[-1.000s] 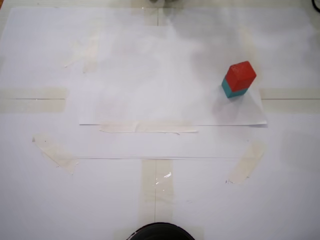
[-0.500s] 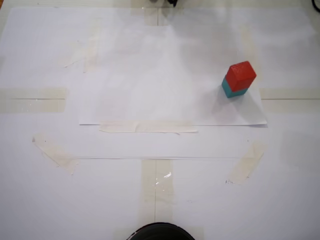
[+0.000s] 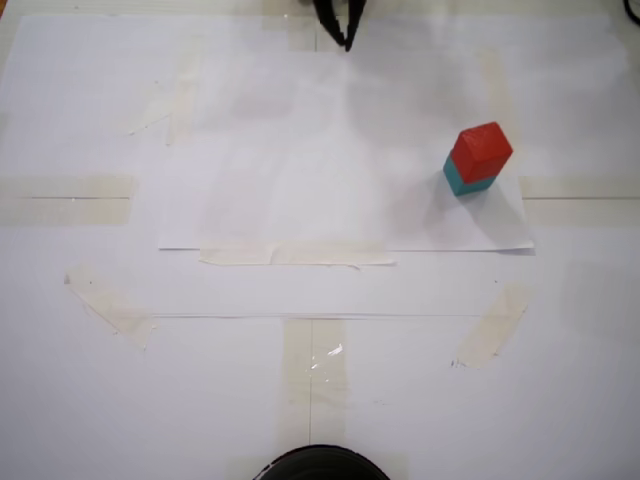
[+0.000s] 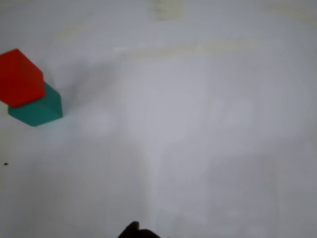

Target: Put the red cube on the top of the blue cube.

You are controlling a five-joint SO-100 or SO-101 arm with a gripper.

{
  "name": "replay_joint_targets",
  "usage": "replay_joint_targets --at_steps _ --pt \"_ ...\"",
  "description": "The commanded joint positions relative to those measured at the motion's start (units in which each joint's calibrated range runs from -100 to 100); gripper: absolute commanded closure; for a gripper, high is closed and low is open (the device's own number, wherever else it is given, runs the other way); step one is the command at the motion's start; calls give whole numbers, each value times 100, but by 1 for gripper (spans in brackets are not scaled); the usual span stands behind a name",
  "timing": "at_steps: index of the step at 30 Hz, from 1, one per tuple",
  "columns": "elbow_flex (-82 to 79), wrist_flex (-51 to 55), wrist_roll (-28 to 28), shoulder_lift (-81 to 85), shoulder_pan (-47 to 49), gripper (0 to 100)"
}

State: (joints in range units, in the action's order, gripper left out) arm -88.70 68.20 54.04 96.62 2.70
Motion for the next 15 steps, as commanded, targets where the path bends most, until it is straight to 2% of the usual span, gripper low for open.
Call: replay_joint_targets --at_steps 1,15 --pt "-95 -318 -59 81 2 100" --pt "-839 -1068 -68 81 25 100"
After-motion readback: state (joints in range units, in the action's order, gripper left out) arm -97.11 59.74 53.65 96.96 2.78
